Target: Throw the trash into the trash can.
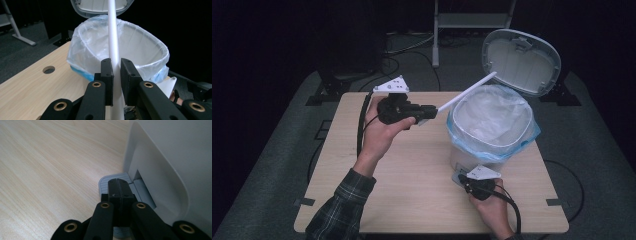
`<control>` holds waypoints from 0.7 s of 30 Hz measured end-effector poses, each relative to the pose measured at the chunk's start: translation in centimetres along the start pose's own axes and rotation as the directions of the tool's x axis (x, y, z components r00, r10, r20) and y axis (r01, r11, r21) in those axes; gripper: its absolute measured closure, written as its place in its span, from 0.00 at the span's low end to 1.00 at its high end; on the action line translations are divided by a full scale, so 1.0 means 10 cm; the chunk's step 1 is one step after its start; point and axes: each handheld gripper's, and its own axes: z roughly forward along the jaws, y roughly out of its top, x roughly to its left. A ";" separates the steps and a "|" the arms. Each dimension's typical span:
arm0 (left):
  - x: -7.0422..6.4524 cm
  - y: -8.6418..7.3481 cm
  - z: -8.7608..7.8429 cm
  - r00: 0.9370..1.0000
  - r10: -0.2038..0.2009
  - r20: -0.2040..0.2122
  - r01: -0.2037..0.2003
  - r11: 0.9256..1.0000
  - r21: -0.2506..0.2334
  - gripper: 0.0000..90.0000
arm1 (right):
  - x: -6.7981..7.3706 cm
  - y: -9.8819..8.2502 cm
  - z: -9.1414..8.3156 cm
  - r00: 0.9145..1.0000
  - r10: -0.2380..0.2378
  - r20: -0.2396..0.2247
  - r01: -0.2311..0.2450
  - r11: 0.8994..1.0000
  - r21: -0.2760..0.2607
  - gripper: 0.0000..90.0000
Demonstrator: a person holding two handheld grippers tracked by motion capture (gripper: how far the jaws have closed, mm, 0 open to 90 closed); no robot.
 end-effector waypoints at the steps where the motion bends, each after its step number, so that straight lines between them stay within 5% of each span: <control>1: -0.01 0.03 0.03 1.000 0.001 0.004 -0.001 1.000 0.001 0.90 | 0.00 0.00 0.00 1.000 0.000 0.000 0.000 1.000 0.000 1.00; 21: -0.09 0.26 0.36 0.999 0.030 0.035 -0.032 0.998 0.045 0.90 | -0.01 0.00 0.00 1.000 0.002 -0.002 -0.002 1.000 0.002 1.00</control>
